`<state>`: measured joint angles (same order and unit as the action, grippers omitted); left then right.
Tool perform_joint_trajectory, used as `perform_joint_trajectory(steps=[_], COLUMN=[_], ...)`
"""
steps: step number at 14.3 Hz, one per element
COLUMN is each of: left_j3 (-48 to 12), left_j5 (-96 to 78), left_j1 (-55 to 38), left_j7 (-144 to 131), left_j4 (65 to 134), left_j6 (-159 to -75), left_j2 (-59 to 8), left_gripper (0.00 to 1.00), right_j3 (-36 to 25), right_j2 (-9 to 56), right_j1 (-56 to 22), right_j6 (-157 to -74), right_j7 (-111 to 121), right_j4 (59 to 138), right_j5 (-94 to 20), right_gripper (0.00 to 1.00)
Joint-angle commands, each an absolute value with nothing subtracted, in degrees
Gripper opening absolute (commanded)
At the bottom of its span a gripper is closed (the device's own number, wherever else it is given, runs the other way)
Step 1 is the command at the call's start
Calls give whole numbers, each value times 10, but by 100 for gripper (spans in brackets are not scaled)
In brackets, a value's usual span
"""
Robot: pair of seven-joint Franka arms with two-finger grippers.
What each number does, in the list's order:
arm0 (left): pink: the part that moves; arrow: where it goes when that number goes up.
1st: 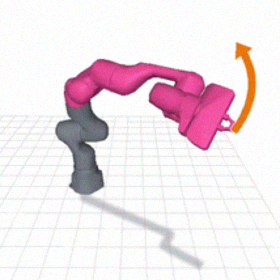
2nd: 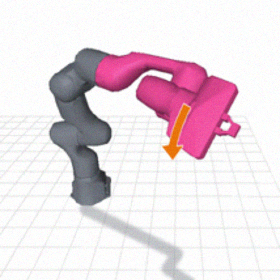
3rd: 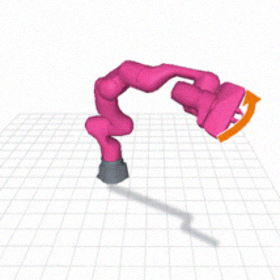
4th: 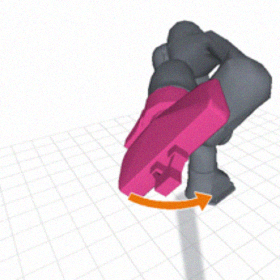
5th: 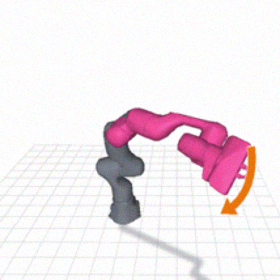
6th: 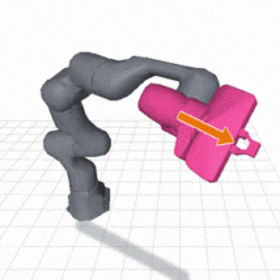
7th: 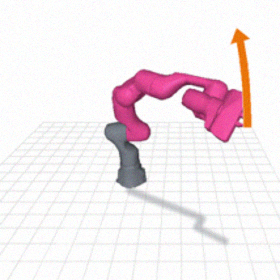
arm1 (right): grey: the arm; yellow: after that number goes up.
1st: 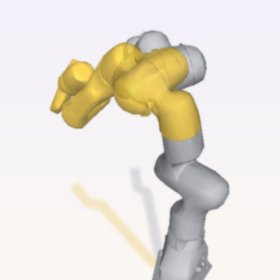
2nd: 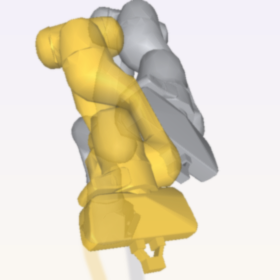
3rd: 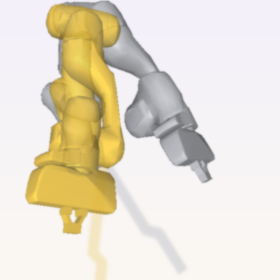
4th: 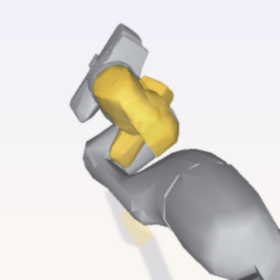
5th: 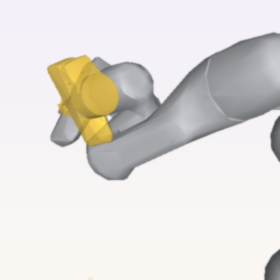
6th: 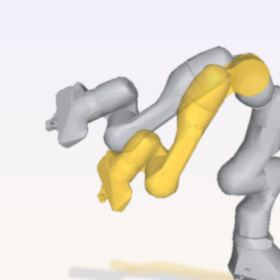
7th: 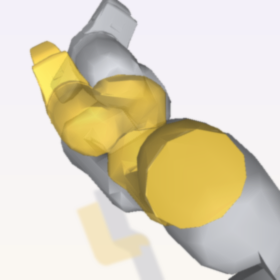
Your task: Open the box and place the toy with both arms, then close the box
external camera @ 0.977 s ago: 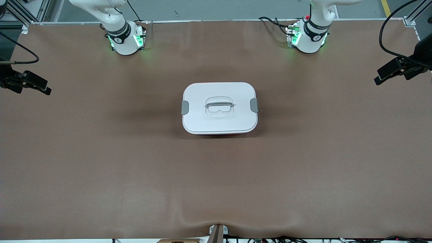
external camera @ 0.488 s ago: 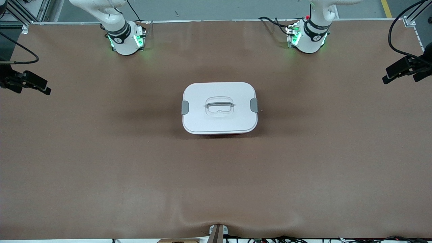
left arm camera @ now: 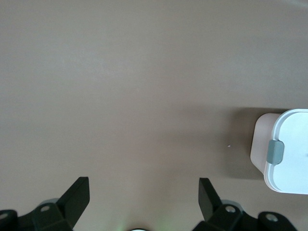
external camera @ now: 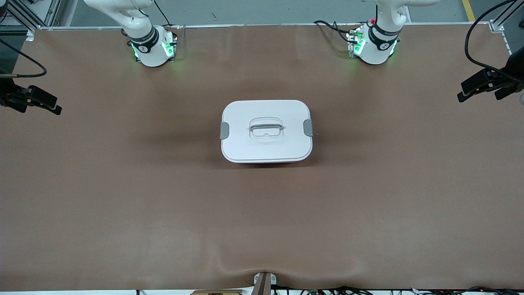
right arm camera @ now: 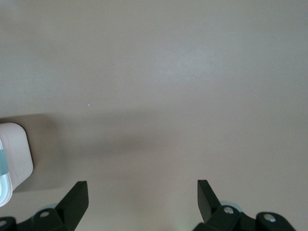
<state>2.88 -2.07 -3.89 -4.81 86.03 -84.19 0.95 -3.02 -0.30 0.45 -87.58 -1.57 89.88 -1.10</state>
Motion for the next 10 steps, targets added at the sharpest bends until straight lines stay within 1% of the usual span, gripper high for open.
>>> perform_joint_trajectory(steps=[1, 10], left_j3=[25, 19], left_j5=[-12, -14], left_j1=[-41, -41], left_j7=[-52, -53], left_j4=[864, 859], left_j6=[-839, -847], left_j2=[13, -2], left_gripper=[100, 100], right_j3=[-30, -29], right_j2=[-10, -10], right_j1=[4, 4], right_j6=[-870, -870], right_j7=[-21, -21], right_j4=[901, 901], right_j5=[-13, -13], right_gripper=[100, 100])
